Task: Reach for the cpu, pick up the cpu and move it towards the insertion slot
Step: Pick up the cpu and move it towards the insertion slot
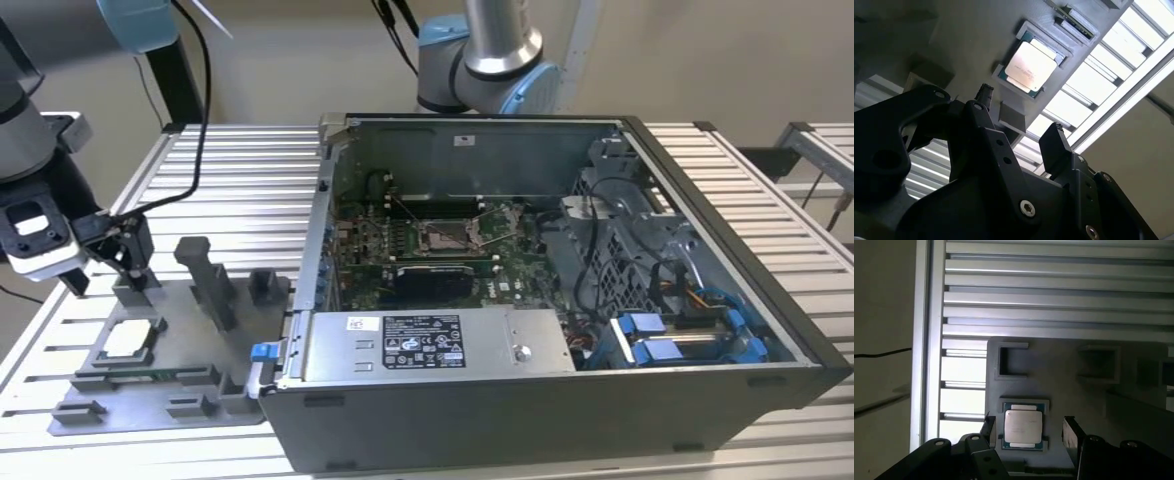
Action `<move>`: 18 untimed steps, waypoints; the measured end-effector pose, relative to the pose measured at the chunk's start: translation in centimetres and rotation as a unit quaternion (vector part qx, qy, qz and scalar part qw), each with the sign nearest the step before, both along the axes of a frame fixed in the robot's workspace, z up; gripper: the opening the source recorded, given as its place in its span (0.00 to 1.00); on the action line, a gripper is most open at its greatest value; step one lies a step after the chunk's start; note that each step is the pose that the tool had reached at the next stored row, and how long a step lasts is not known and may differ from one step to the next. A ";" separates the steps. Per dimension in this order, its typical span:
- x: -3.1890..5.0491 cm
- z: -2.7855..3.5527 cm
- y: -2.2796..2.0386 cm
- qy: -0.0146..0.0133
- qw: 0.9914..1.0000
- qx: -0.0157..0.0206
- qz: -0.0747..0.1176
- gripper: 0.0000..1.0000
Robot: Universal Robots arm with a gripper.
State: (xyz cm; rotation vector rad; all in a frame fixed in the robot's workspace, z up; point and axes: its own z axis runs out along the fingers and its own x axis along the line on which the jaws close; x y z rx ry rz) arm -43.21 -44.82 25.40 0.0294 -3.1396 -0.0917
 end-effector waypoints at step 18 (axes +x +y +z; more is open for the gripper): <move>0.00 -0.72 0.00 0.000 1.000 0.000 0.000 1.00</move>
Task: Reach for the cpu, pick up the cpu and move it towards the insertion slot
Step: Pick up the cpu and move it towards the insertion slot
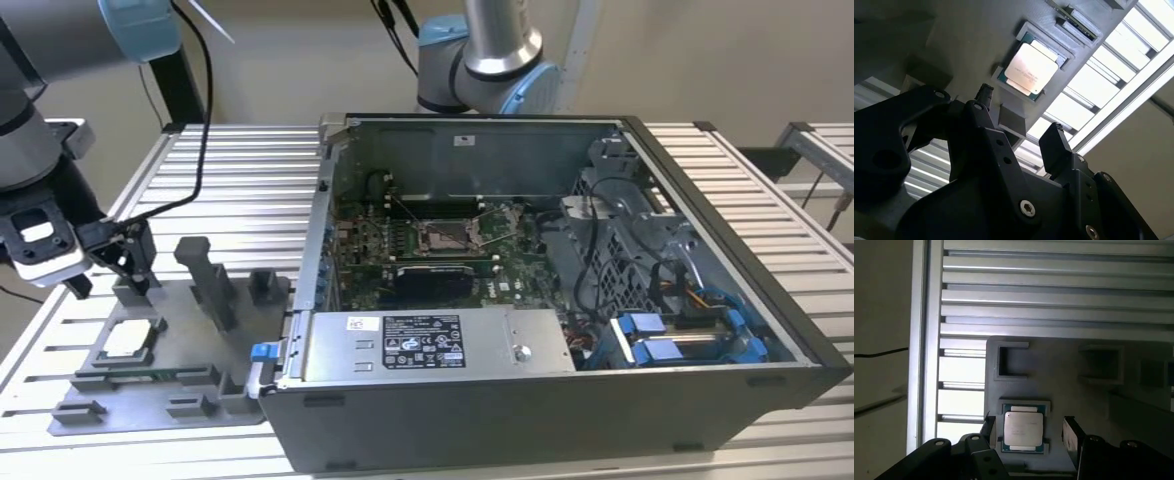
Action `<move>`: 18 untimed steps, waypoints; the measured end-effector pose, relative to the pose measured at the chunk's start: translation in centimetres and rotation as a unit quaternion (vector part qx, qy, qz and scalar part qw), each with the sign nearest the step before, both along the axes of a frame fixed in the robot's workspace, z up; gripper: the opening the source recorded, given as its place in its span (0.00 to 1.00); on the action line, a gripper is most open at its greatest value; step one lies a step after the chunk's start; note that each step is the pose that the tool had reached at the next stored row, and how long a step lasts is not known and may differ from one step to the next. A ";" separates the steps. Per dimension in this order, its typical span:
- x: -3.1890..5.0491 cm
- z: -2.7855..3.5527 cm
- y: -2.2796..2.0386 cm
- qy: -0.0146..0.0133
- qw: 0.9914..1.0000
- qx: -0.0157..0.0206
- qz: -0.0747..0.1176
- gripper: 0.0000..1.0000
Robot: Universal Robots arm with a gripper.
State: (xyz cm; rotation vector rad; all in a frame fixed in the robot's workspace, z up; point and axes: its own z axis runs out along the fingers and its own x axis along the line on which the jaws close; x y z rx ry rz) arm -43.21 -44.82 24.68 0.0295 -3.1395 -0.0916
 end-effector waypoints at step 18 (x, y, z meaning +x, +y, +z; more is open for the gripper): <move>-0.03 -0.49 0.00 0.000 1.000 0.000 0.000 1.00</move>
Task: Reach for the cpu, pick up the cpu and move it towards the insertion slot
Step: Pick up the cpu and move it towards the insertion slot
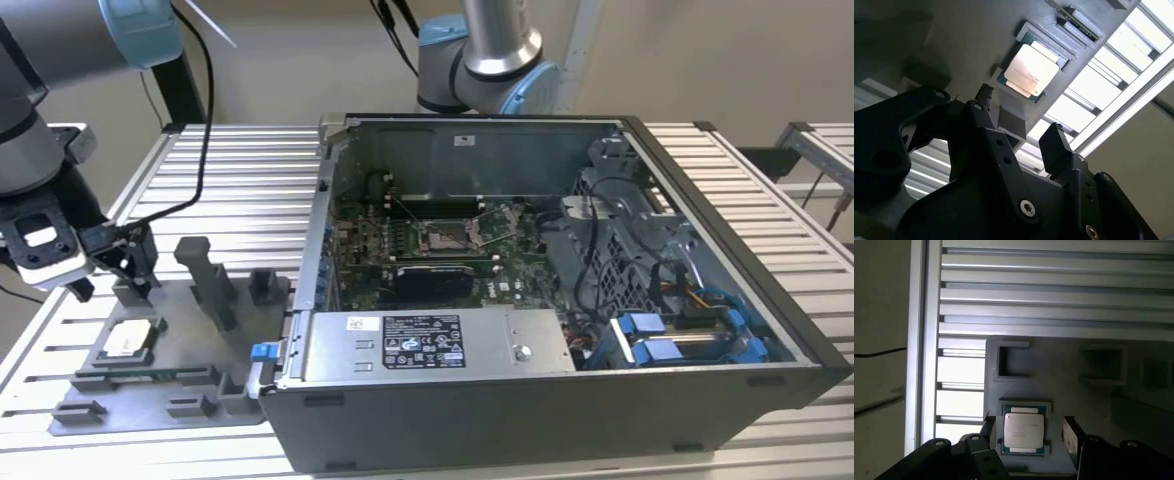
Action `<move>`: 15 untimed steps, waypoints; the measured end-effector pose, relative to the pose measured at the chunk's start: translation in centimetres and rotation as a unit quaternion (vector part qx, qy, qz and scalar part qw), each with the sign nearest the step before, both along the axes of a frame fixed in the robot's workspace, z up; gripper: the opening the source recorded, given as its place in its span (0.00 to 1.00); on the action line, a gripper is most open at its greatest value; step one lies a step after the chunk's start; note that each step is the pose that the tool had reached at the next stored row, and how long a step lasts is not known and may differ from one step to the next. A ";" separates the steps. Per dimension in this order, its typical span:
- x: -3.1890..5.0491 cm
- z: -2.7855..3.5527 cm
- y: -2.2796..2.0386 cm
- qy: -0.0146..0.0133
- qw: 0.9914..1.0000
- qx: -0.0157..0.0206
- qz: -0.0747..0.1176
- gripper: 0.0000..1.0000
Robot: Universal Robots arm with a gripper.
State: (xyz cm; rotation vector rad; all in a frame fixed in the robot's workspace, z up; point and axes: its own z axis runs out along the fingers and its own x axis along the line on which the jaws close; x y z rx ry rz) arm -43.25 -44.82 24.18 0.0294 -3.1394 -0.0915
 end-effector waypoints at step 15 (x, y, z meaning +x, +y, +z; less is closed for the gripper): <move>-0.05 -0.35 -0.04 0.000 1.000 0.000 0.000 1.00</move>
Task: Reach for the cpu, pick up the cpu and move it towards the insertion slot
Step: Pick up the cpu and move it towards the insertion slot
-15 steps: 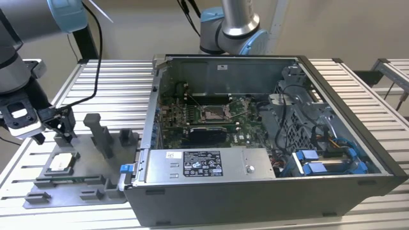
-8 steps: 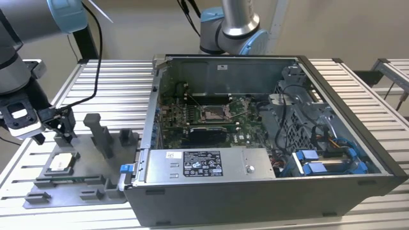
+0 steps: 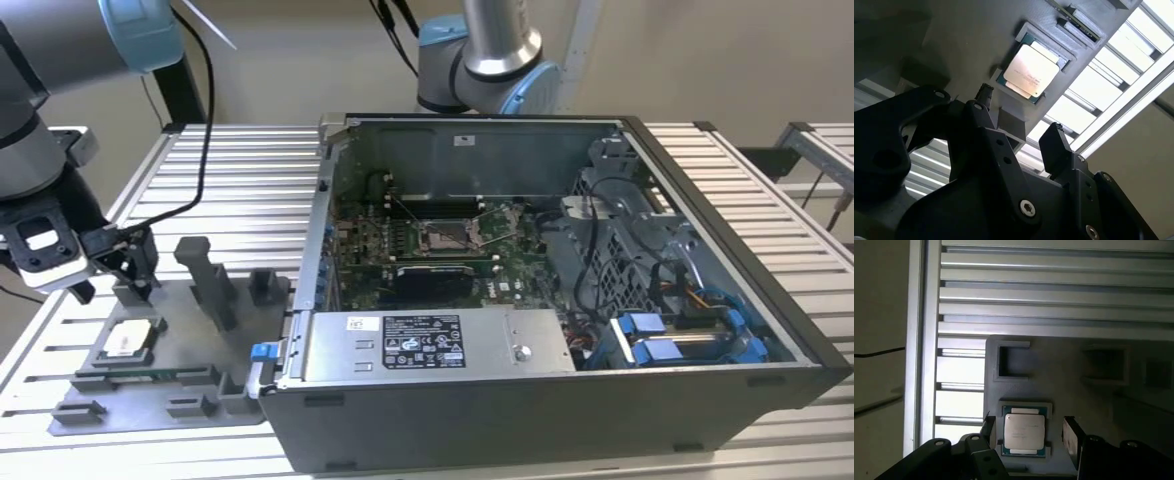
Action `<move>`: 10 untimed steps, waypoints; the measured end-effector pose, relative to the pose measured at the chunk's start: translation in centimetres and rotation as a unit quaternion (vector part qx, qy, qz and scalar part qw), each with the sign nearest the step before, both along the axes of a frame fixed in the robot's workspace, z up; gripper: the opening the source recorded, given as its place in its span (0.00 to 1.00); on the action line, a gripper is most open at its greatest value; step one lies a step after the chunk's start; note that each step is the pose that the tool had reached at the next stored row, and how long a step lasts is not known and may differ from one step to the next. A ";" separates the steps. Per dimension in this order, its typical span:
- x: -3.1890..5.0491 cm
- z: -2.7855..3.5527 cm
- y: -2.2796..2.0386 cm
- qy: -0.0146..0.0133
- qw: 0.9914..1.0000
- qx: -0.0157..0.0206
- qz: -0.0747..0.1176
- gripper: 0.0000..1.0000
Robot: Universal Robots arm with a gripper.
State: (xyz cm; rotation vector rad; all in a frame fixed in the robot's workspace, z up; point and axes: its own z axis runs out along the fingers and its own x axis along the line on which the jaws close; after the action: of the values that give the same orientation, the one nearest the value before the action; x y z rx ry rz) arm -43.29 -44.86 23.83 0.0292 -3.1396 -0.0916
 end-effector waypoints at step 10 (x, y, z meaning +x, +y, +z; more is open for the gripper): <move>0.00 -0.52 -0.75 0.000 1.000 0.000 0.000 1.00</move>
State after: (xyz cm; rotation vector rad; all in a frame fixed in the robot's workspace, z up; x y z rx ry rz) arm -43.29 -45.61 23.31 0.0295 -3.1397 -0.0917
